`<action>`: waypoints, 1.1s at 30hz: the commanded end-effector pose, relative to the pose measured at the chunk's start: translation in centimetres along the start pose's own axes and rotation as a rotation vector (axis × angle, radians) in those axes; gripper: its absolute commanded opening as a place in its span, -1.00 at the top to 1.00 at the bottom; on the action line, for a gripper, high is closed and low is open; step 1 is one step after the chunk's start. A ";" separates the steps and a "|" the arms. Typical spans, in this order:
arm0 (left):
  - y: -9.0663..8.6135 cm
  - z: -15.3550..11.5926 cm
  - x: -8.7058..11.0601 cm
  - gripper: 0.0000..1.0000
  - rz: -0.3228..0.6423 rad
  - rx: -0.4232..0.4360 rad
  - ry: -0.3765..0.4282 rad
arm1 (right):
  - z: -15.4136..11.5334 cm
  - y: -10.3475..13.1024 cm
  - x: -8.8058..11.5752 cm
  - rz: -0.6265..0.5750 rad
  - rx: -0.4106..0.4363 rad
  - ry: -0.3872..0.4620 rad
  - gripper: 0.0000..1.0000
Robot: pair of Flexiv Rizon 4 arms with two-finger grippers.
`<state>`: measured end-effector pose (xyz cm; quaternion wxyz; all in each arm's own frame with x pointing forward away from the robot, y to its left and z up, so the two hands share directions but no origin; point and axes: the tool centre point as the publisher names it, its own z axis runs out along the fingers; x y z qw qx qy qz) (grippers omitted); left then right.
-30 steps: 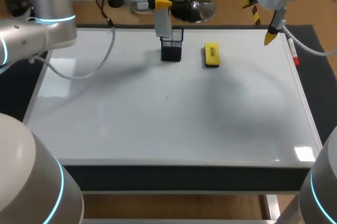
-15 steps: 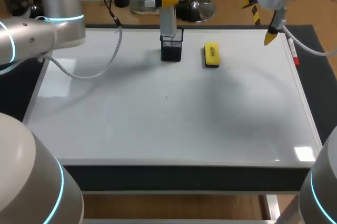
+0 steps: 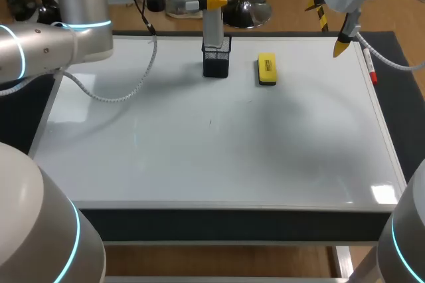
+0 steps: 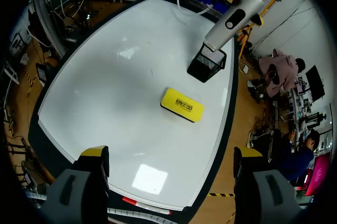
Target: Pick up the inspection probe, press it on each red-marked spot on the whiteboard one by one, put down the probe, pick up the eraser, and wipe off all the red marks.
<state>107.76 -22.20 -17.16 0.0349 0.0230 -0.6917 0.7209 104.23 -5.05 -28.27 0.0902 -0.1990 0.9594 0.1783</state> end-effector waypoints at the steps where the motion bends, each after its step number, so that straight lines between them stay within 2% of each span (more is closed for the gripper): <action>1: 0.3 0.1 -0.5 1.00 -0.003 0.004 -0.002 | -0.1 0.0 0.0 -0.001 0.004 0.003 -1.00; 19: 1.9 0.9 -1.8 1.00 -0.018 -0.002 -0.032 | -0.1 0.0 0.0 -0.001 0.004 0.003 -1.00; 33: 4.3 0.9 -2.3 1.00 -0.021 -0.004 -0.042 | -0.1 0.0 0.0 -0.001 0.004 0.003 -1.00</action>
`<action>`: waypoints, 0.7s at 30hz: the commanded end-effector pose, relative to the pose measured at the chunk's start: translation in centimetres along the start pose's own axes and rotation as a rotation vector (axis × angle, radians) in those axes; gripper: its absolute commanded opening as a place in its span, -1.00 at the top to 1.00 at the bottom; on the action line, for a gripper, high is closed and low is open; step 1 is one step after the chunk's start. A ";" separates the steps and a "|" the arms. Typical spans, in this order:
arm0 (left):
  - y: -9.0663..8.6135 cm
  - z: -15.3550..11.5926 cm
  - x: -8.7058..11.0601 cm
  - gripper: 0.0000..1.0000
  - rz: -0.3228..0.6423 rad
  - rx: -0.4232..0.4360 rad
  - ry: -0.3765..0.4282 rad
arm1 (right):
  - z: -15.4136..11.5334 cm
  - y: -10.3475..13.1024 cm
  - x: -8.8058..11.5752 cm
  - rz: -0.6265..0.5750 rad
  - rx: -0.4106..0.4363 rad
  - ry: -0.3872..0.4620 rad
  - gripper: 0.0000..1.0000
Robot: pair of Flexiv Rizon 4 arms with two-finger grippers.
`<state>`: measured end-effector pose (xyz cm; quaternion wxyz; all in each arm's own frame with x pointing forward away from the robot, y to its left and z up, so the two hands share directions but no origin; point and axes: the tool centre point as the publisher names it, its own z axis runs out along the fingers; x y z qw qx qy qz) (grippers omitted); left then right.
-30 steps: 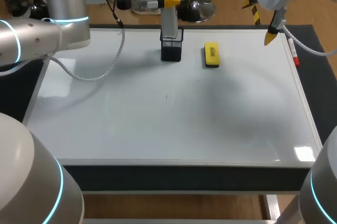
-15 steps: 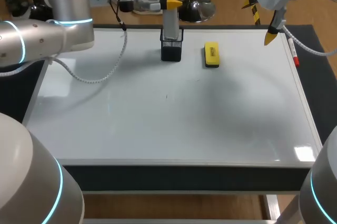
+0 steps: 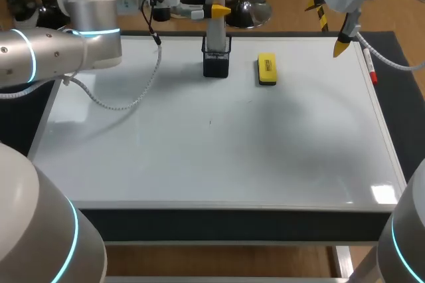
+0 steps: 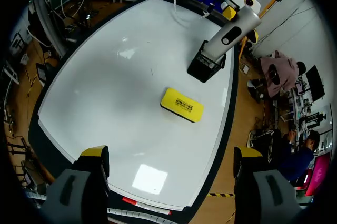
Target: Pick up the inspection probe, press it on each red-marked spot on the whiteboard one by one, put down the probe, pick up the eraser, and wipe off all the red marks.
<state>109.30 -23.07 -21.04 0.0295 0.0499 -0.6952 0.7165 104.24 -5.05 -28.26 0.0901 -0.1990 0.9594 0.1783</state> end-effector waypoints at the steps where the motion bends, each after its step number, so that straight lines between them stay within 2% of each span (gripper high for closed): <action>1: 0.6 0.2 -0.5 1.00 0.010 0.009 0.005 | -0.1 0.0 0.0 -0.001 0.004 0.003 -1.00; 21: 3.8 0.1 -1.0 1.00 0.026 0.004 0.024 | -0.1 0.0 0.0 -0.001 0.004 0.003 -1.00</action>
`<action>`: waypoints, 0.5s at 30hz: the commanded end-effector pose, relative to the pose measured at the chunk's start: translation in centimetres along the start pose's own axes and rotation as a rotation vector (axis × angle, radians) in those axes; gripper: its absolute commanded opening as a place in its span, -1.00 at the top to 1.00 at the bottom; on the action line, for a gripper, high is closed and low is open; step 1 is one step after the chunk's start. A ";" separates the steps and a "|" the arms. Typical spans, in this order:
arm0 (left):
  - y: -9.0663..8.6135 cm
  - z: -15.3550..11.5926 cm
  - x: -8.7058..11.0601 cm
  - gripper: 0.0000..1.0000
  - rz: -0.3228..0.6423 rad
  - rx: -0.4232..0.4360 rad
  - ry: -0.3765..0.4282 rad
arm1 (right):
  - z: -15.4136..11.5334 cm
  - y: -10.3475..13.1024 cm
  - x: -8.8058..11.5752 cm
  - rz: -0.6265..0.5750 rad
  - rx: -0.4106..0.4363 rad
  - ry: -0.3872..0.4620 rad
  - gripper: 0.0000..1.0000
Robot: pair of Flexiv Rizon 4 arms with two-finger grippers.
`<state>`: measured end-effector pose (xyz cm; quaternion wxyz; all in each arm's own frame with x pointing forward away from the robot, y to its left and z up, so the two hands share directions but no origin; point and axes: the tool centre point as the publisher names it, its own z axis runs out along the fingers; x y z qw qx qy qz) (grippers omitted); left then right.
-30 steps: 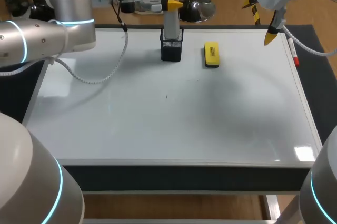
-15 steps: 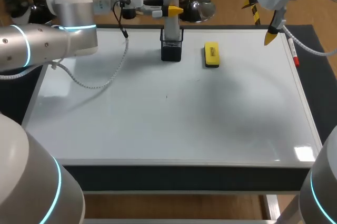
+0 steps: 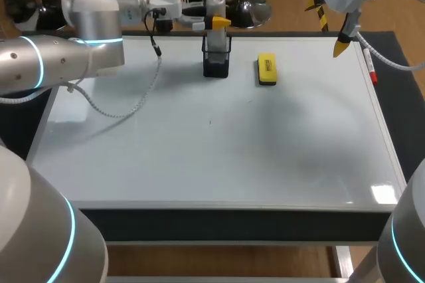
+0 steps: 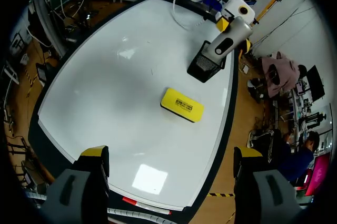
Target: Pick up the inspection probe, press it on each red-marked spot on the whiteboard one by one, put down the probe, pick up the eraser, and wipe off all the red marks.
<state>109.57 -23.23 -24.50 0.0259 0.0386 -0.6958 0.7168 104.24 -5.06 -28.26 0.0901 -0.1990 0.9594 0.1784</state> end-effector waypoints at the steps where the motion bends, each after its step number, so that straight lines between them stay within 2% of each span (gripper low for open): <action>1: 0.6 0.0 -0.4 1.00 0.005 0.005 0.014 | -0.1 0.0 0.0 -0.001 0.004 0.003 -1.00; 15: 2.3 0.2 -0.7 1.00 0.043 0.007 0.034 | -0.1 0.0 0.0 -0.001 0.004 0.003 -1.00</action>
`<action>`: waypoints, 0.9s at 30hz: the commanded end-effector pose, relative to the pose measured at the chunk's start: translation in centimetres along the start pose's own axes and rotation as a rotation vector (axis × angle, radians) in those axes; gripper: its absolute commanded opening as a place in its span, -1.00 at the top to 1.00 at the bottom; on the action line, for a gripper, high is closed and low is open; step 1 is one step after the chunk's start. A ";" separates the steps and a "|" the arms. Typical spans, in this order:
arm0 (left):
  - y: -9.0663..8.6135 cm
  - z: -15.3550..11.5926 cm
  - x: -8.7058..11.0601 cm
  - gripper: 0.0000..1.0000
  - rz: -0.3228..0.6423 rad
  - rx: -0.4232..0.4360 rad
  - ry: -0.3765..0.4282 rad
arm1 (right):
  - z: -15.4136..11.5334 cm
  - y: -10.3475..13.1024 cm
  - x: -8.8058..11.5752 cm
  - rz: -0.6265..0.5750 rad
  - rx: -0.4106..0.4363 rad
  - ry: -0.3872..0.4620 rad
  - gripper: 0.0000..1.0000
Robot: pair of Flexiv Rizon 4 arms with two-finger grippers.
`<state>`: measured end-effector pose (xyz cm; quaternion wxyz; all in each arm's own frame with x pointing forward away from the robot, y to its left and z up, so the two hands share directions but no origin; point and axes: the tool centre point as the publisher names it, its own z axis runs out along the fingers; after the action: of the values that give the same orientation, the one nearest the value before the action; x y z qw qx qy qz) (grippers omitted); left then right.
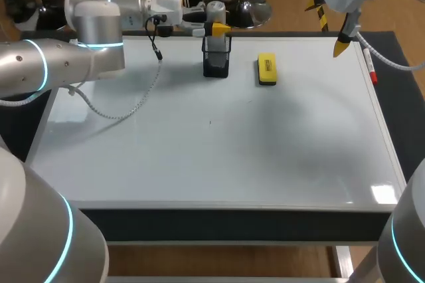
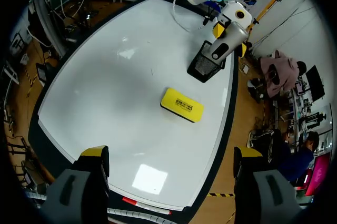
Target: Pick up the inspection probe, press it on each red-marked spot on the whiteboard one by one, put down the probe, pick up the eraser, and wipe off all the red marks.
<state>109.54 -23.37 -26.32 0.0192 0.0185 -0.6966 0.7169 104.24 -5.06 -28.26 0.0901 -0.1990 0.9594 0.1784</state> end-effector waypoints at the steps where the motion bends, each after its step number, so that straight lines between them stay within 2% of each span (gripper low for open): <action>1: 0.6 0.1 -0.6 1.00 0.007 0.007 0.014 | -0.1 0.0 0.0 -0.001 0.004 0.003 -1.00; 22: 1.6 -0.2 -0.6 0.98 0.013 0.025 0.020 | -0.1 0.0 0.0 -0.001 0.004 0.003 -1.00; 23: 1.5 -0.2 -0.4 0.47 0.013 0.023 0.023 | -0.1 0.0 0.0 -0.001 0.004 0.003 -1.00; 24: 1.3 -0.2 -0.2 -1.00 0.014 0.022 0.023 | -0.1 0.0 0.0 -0.001 0.004 0.003 -1.00; 27: 1.0 -0.2 0.0 -1.00 0.023 0.018 0.021 | -0.1 0.0 0.0 -0.001 0.004 0.003 -1.00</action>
<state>109.56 -23.26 -27.46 0.0189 0.0026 -0.6889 0.7246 104.23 -5.05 -28.27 0.0901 -0.1990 0.9594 0.1784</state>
